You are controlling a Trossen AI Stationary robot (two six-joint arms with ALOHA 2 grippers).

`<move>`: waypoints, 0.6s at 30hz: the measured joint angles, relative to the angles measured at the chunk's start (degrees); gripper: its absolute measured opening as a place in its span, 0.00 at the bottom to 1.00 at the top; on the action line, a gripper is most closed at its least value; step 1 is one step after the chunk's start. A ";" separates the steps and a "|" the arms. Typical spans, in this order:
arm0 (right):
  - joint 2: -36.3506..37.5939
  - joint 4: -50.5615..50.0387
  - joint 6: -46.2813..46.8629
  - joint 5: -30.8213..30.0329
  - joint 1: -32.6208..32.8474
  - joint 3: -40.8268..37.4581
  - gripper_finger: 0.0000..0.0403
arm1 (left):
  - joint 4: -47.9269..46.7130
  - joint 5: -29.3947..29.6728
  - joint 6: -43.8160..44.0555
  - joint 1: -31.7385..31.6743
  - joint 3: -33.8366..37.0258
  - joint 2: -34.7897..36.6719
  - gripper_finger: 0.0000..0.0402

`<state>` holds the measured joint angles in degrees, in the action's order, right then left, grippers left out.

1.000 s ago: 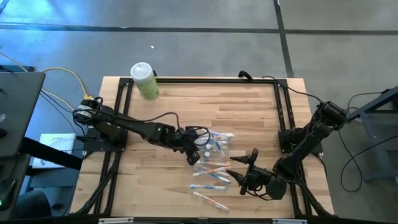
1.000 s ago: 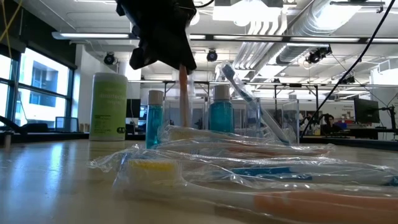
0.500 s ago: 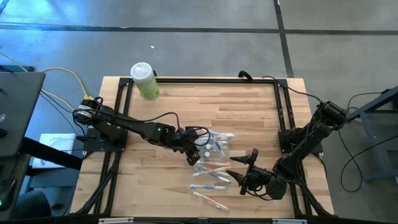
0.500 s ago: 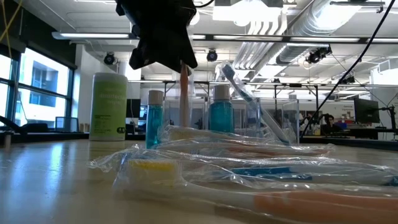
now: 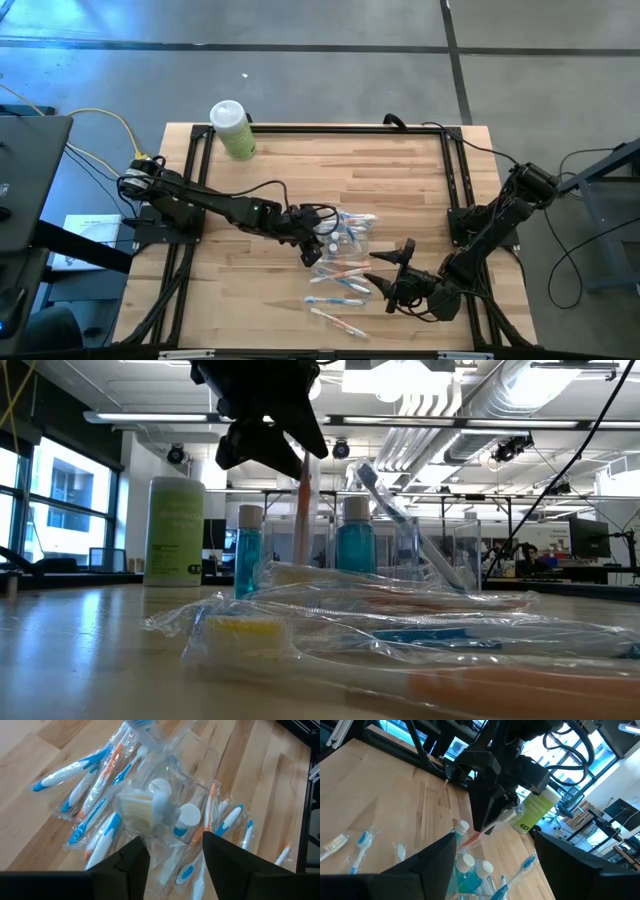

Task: Pick & Place toothbrushing station
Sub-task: Put the orange toothbrush into the transparent organizer, then put the mouthwash into the transparent organizer

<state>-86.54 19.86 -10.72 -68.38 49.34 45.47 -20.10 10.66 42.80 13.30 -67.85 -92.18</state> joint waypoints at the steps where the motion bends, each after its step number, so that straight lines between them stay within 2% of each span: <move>1: 0.00 0.00 0.00 0.00 0.00 0.00 0.65 | 0.00 0.02 -0.40 0.00 0.00 0.00 0.43; 6: 0.00 0.00 0.00 0.00 0.00 0.00 0.65 | 0.68 0.04 -2.93 0.00 0.00 0.00 0.44; 10: 0.00 0.00 0.00 0.00 0.00 0.00 0.65 | 0.67 -0.08 -1.44 -0.31 0.00 0.00 0.44; 18: 0.00 -0.04 0.00 0.00 0.00 -0.01 0.65 | 1.12 -7.57 -0.91 -1.58 0.00 0.26 0.44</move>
<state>-86.54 19.81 -10.72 -68.38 49.34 45.47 -18.98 3.09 41.89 11.72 -67.85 -91.92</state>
